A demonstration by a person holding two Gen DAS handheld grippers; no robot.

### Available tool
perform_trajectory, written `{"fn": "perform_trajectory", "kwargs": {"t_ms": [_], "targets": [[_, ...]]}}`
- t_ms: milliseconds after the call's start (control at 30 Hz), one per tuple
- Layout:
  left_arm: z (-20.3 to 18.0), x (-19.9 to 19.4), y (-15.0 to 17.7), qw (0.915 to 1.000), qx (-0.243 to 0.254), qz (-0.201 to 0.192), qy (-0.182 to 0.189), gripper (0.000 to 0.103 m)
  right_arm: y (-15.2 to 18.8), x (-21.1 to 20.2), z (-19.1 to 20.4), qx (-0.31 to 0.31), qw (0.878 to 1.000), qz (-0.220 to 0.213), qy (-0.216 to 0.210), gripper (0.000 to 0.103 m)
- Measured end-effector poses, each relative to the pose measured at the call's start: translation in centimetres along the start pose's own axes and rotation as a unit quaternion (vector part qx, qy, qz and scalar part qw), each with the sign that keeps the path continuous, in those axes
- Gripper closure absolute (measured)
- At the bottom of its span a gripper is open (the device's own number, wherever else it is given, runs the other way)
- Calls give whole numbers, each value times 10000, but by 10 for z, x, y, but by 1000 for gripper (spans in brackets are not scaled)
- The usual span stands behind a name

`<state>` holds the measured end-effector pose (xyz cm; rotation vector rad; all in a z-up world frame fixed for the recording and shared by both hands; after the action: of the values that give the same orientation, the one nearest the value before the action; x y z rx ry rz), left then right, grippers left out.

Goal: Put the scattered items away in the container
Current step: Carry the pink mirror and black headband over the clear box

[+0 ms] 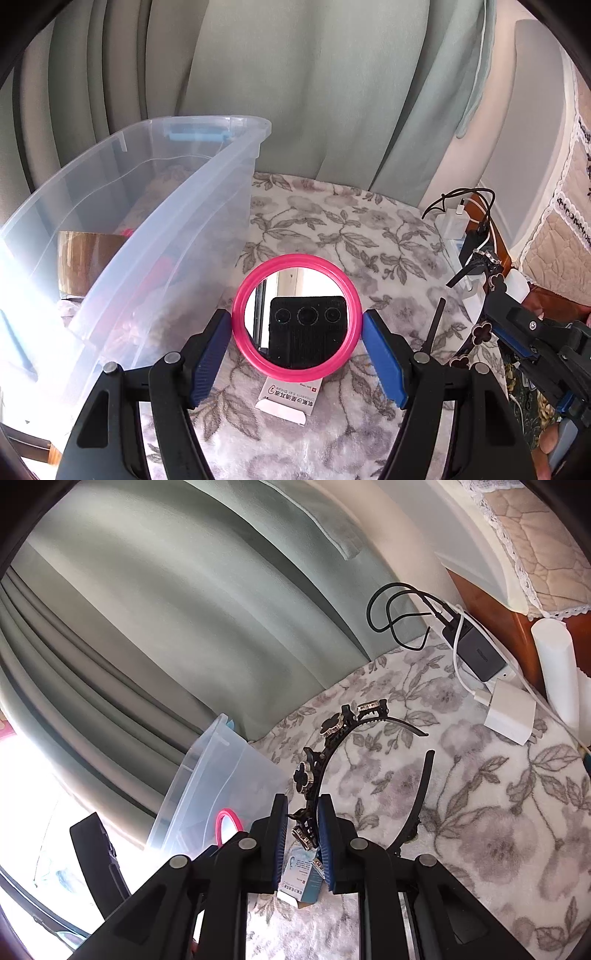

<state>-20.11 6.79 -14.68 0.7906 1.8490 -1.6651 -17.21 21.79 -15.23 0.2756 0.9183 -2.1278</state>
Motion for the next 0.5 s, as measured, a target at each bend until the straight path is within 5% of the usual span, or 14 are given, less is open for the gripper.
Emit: {"fn": "perform_trajectory", "kwargs": {"t_ms": [500], "targets": [[-5,-54,-20,9980,-35,-521,346,30,-7,-28,37,-184,9990,-278,-285,85]]}}
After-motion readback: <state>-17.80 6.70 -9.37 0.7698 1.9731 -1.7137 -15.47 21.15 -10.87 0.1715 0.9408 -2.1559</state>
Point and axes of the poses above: each gripper's, at about its wrist camera, not at the fingertips, and x roughly the way its jaws point, z to its left, y to its underside, the point moved 9 cm from there along x, roughly the way its jaws point, and after that the axes turned 3 degrees about x, right-handed, at the moved point
